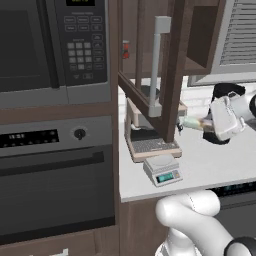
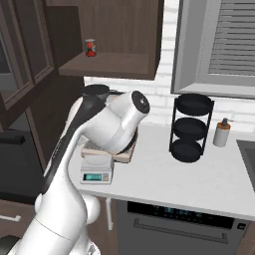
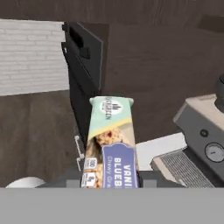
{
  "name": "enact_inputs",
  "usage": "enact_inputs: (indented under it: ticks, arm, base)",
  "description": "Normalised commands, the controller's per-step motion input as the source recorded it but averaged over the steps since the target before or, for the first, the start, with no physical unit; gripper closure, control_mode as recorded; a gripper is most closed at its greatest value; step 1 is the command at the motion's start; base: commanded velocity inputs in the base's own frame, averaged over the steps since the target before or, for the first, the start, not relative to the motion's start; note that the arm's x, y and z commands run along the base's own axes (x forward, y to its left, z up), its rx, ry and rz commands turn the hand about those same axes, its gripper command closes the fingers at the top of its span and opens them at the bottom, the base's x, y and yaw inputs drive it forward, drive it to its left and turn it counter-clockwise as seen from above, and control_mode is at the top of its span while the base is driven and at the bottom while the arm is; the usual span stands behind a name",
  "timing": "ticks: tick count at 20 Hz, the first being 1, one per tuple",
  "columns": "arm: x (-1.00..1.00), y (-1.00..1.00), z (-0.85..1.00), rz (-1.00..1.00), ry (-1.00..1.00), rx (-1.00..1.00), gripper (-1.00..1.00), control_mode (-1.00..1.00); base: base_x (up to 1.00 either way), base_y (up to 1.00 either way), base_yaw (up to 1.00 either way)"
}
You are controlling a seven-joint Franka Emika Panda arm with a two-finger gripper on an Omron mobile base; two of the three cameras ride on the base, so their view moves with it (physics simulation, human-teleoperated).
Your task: Pick the bar and place it on the digital scale for weighing, and close the cabinet.
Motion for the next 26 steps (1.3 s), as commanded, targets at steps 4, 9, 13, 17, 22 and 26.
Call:
enact_inputs:
  ticks: [4, 9, 13, 17, 22, 26]
  arm:
    - [0.15, 0.05, -0.84, 0.44, -0.12, -0.13, 1.0, -1.0]
    - [0.41, 0.43, -0.72, 0.03, 0.0, -0.1, 1.0, -1.0]
    - [0.34, 0.39, -0.6, 0.0, 0.0, -0.05, 1.0, -1.0]
    - [0.22, 0.12, -0.5, 0.01, 0.0, -0.03, 1.0, -1.0]
    - [0.23, 0.0, -0.3, 0.08, 0.01, 0.0, 1.0, -1.0]
    - [0.41, 0.0, -0.43, 0.06, 0.0, -0.02, 1.0, -1.0]
  base:
    - [0.0, 0.0, 0.0]
    - [0.0, 0.0, 0.0]
    - [0.0, 0.0, 0.0]
    - [0.0, 0.0, 0.0]
    - [0.0, 0.0, 0.0]
    - [0.0, 0.0, 0.0]
